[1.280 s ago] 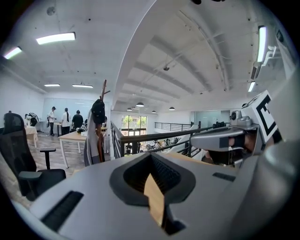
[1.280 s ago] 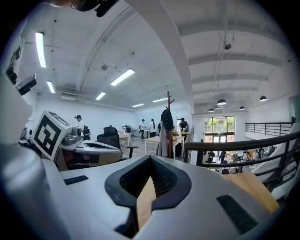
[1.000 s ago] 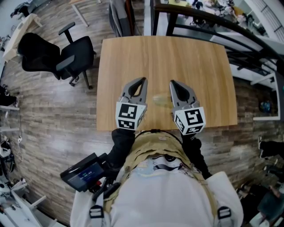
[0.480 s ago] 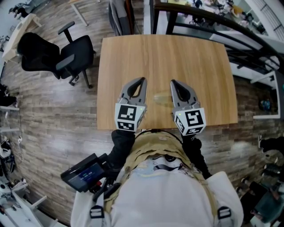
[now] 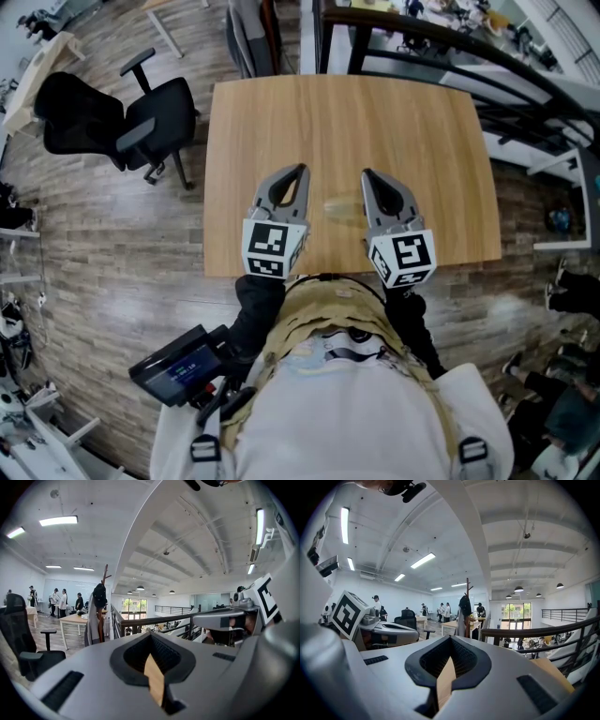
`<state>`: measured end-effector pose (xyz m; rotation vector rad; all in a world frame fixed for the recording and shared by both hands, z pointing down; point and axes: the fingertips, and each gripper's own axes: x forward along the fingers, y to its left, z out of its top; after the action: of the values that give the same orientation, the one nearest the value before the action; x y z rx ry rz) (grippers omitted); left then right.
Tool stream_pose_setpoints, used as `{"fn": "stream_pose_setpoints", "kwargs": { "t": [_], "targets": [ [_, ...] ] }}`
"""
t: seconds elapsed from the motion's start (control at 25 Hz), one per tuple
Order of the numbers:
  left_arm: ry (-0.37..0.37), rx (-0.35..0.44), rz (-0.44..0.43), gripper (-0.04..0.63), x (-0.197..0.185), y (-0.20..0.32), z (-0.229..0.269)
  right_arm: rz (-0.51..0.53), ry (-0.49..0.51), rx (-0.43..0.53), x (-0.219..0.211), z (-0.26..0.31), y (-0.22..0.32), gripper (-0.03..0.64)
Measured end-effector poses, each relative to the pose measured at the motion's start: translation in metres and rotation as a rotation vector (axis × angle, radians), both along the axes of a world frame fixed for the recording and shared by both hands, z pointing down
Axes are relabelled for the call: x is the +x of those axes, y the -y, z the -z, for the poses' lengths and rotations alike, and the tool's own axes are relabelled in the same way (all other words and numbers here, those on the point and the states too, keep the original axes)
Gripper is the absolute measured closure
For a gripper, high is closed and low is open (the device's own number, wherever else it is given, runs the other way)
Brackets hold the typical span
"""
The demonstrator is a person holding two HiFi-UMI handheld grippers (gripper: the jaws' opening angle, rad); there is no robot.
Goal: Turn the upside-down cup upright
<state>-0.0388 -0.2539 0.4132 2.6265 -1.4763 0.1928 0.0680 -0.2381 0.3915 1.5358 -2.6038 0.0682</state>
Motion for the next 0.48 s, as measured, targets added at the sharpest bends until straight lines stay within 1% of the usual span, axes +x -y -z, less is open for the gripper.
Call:
{"fn": "stream_pose_setpoints", "kwargs": {
  "t": [0.2, 0.36, 0.48],
  "targets": [
    [0.001, 0.010, -0.004, 0.595, 0.0022, 0.0003, 0.0023, -0.006, 0.003, 0.005, 0.0019, 0.0006, 0.0003, 0.597],
    [0.010, -0.006, -0.005, 0.595, 0.0027, -0.0012, -0.0012, -0.013, 0.002, 0.006, 0.0032, 0.0002, 0.0000, 0.597],
    [0.009, 0.012, -0.002, 0.595, 0.0020, -0.0002, 0.0013, -0.012, 0.002, 0.010, 0.0031, 0.0000, 0.0003, 0.597]
  ]
}}
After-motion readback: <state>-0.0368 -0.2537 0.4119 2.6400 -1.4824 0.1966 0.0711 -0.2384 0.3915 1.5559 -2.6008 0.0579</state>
